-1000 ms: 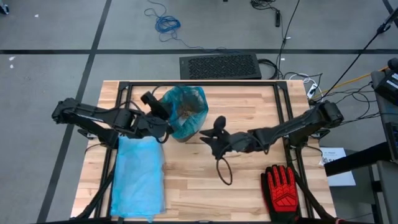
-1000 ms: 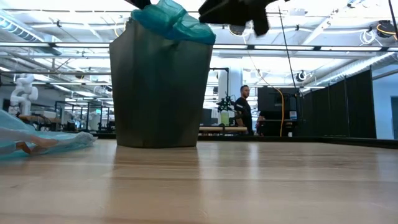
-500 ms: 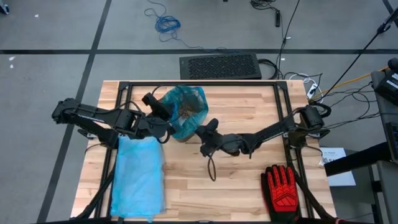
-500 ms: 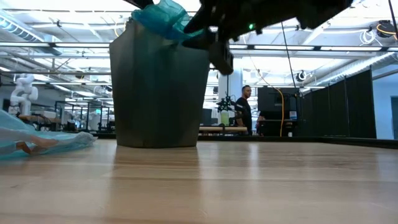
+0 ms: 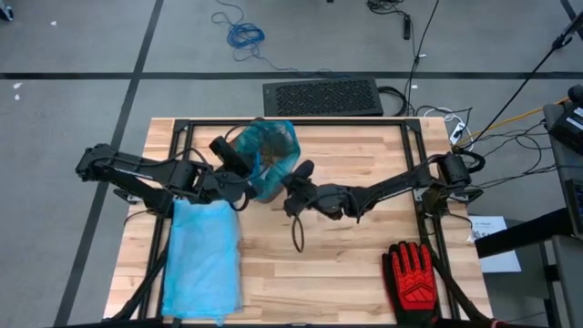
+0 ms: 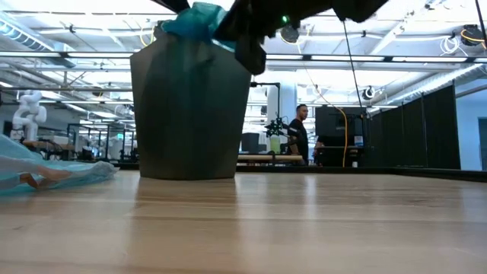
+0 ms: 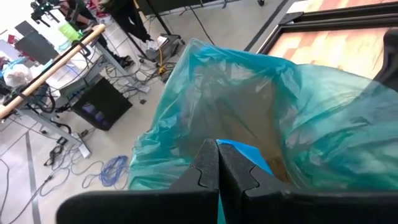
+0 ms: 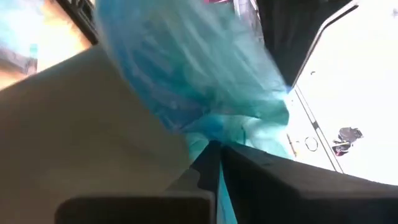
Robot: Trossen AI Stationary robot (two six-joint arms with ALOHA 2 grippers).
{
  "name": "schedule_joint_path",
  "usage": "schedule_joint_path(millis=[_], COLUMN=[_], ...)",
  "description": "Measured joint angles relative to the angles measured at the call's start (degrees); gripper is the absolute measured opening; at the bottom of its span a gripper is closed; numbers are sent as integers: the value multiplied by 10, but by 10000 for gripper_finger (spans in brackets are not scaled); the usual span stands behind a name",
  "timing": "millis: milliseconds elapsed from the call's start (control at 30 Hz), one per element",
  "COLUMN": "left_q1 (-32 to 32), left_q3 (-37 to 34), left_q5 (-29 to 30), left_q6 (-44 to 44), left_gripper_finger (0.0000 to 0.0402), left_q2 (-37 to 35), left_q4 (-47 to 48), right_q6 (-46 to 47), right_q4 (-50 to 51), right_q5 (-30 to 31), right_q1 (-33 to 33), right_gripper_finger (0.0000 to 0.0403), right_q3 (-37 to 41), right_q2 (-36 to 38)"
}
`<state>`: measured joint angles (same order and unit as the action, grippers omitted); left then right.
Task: Place trash/remove bag and relplace
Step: Remove the blue trash bag from the black trash bin
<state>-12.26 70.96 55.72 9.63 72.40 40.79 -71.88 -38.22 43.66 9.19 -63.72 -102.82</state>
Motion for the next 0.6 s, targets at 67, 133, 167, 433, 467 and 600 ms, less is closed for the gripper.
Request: schedule_joint_path(millis=[67,133,167,433,467,600], left_q1=[-2,-5,-7,-14,-14,-14], left_q3=[0,1,3,23,26,43], left_q5=[0,0,0,0,1,5], left_q6=[0,0,-4,-42,-49,-61], left_gripper_finger=[0,0,0,0,0,0], left_q2=[0,0,0,0,0,0], left_q4=[1,4,4,2,2,2], right_q6=[13,31,43,258,308,484], right_q4=[29,62,79,380,435,611], right_q5=[0,1,0,-75,-105,-239], right_q1=[3,7,7,-10,-21,-83], right_gripper_finger=[2,1,1,0,0,0], right_q3=[-18,-34,-43,-146,-169,-246], right_q2=[2,7,11,92,99,106])
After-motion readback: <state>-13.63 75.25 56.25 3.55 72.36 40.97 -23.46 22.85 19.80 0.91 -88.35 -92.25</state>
